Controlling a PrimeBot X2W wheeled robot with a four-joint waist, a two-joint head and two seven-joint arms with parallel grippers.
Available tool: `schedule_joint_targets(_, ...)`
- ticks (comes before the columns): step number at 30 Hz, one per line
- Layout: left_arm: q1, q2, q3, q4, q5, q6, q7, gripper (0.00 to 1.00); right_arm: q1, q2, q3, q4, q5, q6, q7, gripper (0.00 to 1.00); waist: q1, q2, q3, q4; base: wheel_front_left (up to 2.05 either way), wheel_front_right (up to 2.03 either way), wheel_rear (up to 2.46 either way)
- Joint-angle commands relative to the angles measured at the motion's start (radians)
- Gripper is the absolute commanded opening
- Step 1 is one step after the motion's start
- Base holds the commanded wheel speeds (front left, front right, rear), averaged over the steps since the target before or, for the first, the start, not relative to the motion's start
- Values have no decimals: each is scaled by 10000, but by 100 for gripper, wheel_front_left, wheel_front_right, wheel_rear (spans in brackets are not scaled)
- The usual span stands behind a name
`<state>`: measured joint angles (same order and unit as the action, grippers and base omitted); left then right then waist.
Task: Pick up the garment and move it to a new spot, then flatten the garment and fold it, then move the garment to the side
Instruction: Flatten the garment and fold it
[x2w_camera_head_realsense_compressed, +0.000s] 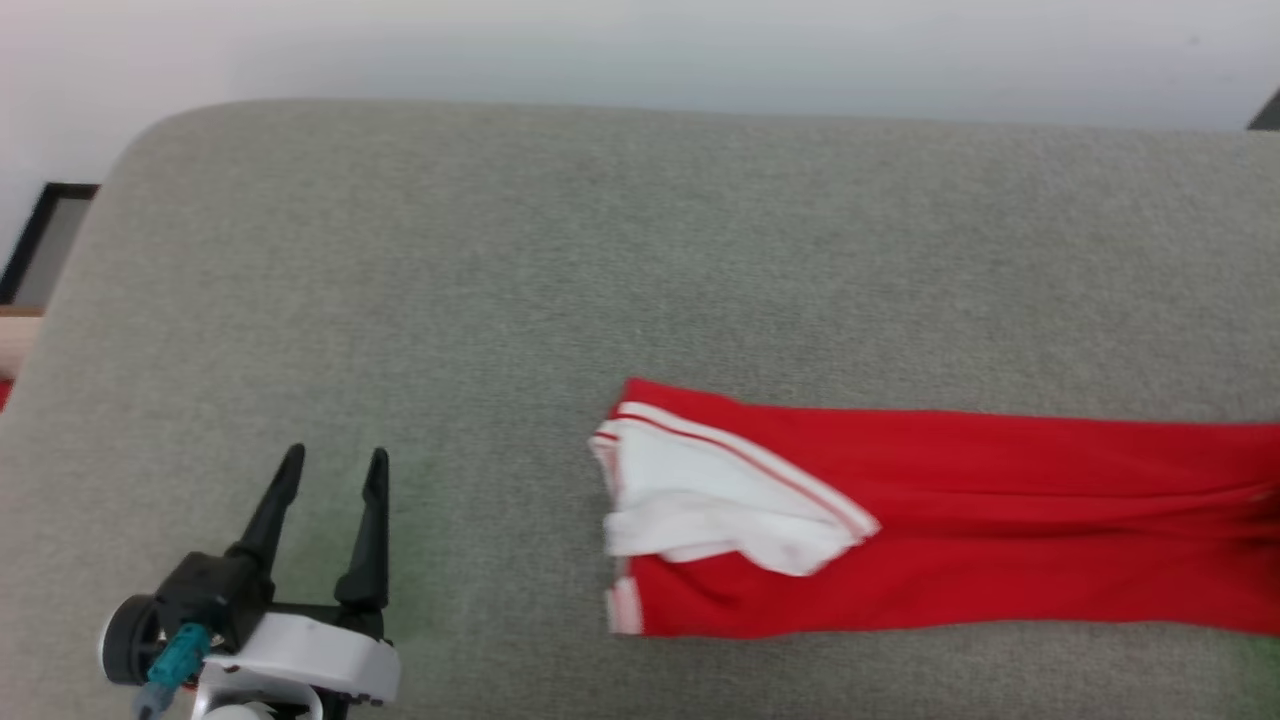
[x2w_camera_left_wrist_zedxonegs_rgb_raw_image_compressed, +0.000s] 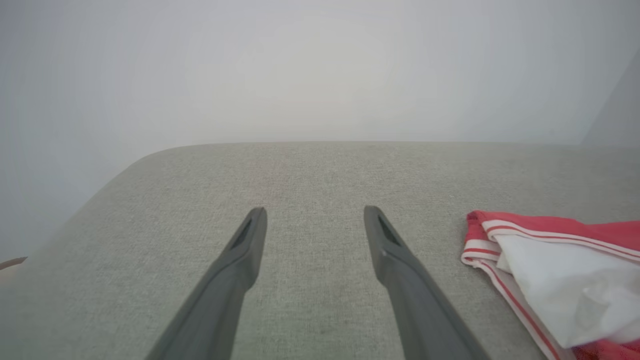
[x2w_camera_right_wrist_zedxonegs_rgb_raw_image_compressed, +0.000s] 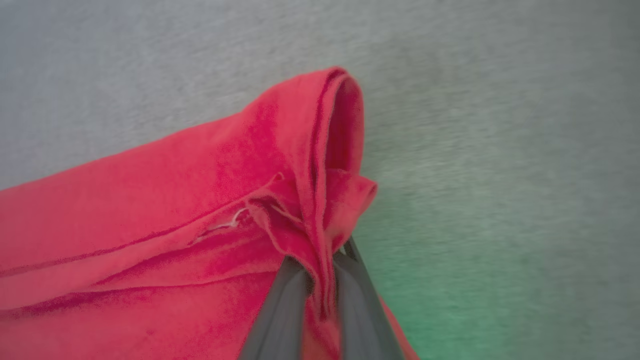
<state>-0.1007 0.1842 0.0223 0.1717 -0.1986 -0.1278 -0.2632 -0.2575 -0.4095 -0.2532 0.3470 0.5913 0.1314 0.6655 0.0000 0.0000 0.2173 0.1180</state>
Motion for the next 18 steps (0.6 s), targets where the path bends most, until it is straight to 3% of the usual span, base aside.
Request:
schedule_joint_targets(1, 21, -68, 99, -93, 55, -17, -7, 100, -173, -264, -409, 81, -177, -14, -280, 0, 0, 0, 195, -281, 0, 0, 0)
schedule_joint_targets(10, -141, -92, 107, -441, -203, -29, -9, 100, -624, -1084, -1902, 839, -1142, -13, -1050, 0, 0, 0, 382, -614, 0, 0, 0)
schedule_joint_targets(18, 98, -191, -130, -517, -377, -33, -9, 100, -316, -787, -742, 237, -1061, -13, -668, 0, 0, 0, 49, -759, 0, 0, 0)
